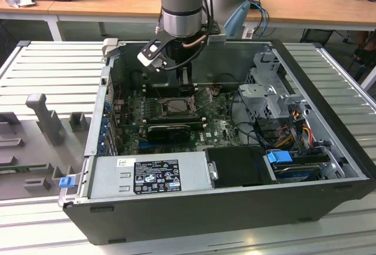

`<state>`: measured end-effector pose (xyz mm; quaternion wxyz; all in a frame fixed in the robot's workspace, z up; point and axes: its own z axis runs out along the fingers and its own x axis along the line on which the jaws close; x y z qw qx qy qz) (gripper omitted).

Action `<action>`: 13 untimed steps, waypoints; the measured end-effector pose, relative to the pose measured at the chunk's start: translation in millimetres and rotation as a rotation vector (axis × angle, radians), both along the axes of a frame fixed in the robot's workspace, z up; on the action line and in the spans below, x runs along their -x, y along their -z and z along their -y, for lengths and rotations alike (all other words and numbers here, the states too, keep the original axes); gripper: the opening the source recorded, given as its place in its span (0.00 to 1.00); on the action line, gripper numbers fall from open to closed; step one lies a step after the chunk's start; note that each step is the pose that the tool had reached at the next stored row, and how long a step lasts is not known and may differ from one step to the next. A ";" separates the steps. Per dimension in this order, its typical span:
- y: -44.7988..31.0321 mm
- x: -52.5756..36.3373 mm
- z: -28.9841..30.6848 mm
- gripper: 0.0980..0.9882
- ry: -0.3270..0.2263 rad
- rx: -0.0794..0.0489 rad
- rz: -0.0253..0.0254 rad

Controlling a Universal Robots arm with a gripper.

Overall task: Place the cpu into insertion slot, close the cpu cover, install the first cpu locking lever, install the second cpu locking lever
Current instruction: 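Close the cpu cover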

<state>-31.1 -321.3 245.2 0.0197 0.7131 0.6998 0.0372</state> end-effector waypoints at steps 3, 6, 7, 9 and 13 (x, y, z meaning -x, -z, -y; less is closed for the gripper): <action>0.0 -1.9 0.0 0.01 0.000 0.000 0.0000; 0.0 -3.4 0.0 0.01 0.000 0.000 0.0000; 0.0 -4.0 0.0 0.01 0.000 0.000 0.0000; 0.0 -6.0 -0.1 0.01 0.000 0.000 -0.0001; 0.0 -9.5 -0.1 0.01 0.000 0.000 -0.0001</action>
